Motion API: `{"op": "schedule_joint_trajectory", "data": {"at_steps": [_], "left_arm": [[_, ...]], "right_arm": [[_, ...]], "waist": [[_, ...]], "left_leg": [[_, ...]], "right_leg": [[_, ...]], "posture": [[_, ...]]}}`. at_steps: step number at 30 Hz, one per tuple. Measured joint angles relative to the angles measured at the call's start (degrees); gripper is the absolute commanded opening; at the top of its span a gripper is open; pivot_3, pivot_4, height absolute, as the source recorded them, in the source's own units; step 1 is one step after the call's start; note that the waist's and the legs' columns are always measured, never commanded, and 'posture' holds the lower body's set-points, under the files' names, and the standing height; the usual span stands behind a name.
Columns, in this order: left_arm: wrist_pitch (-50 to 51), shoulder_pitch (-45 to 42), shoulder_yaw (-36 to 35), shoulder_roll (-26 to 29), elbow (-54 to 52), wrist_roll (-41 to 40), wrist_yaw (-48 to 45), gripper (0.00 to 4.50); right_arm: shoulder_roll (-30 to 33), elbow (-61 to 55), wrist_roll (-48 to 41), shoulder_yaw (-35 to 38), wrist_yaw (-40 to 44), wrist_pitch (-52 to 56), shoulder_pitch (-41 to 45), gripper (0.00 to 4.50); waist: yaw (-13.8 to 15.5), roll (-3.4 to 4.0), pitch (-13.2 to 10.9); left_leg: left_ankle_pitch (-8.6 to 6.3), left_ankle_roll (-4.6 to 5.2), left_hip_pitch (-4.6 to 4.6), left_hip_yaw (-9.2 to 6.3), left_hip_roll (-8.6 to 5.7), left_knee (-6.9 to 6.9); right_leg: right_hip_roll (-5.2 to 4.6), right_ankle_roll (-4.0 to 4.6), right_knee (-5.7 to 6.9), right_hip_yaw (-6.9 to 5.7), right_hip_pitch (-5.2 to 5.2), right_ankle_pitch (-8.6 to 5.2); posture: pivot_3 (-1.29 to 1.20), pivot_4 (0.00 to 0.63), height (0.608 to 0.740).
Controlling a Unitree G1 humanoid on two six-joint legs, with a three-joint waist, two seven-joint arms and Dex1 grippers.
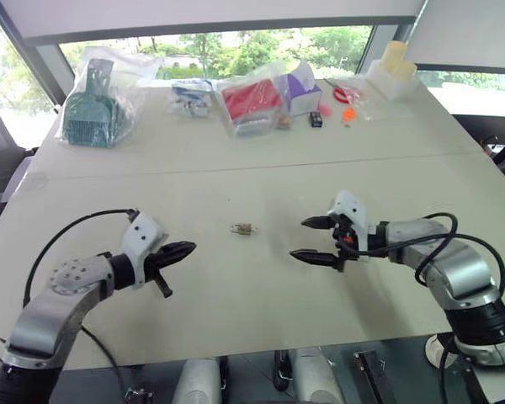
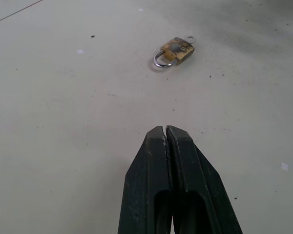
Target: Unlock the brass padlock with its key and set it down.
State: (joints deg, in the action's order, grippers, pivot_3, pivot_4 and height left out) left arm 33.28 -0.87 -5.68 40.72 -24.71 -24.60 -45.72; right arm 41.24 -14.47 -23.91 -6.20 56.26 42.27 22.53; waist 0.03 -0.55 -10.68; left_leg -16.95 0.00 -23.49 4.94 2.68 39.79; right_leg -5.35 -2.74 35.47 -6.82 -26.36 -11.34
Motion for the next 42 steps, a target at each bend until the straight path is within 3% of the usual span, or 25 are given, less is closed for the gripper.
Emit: {"op": "schedule_joint_trajectory", "data": {"at_steps": [22, 32, 35, 42], "left_arm": [[-0.1, 2.8, -5.1, 6.0, -1.4, -4.8, -5.6, 0.0], [-2.0, -1.9, -4.1, 9.3, 1.9, -5.6, -12.0, 0.0], [-4.9, -4.3, -1.3, 9.6, 5.1, -3.4, -14.2, 0.83], [-16.5, -14.4, 7.9, 6.5, 18.7, 4.2, -20.0, 3.38]], "right_arm": [[-0.5, 1.0, 0.5, -2.1, 2.4, -3.8, 4.0, 4.42], [-1.3, -0.7, 0.0, -2.1, 2.0, -2.3, 4.4, 4.42], [-1.4, -0.7, 0.0, -2.1, 1.9, -2.0, 4.4, 4.5], [-1.0, -4.0, 0.1, -2.1, 0.4, -1.2, 2.0, 4.5]], "waist": [[0.7, 0.02, 0.0], [0.7, 0.03, 0.0], [0.8, 0.03, 0.0], [0.8, 0.03, 0.0]], "left_leg": [[0.0, 0.0, 0.0, 0.02, 0.0, -0.04], [0.01, -0.01, 0.01, 0.04, -0.03, -0.03], [0.01, -0.01, 0.02, 0.04, -0.03, -0.03], [0.01, -0.01, 0.01, 0.1, -0.08, -0.03]], "right_leg": [[0.03, 0.04, -0.02, -0.01, 0.0, 0.06], [0.08, 0.04, -0.02, -0.01, 0.0, 0.1], [0.08, 0.06, -0.01, -0.01, 0.02, 0.09], [0.08, 0.0, -0.02, 0.0, 0.02, 0.26]], "posture": [[0.0, 0.15, 0.74], [0.0, 0.15, 0.74], [0.0, 0.15, 0.74], [0.0, 0.15, 0.74]]}}
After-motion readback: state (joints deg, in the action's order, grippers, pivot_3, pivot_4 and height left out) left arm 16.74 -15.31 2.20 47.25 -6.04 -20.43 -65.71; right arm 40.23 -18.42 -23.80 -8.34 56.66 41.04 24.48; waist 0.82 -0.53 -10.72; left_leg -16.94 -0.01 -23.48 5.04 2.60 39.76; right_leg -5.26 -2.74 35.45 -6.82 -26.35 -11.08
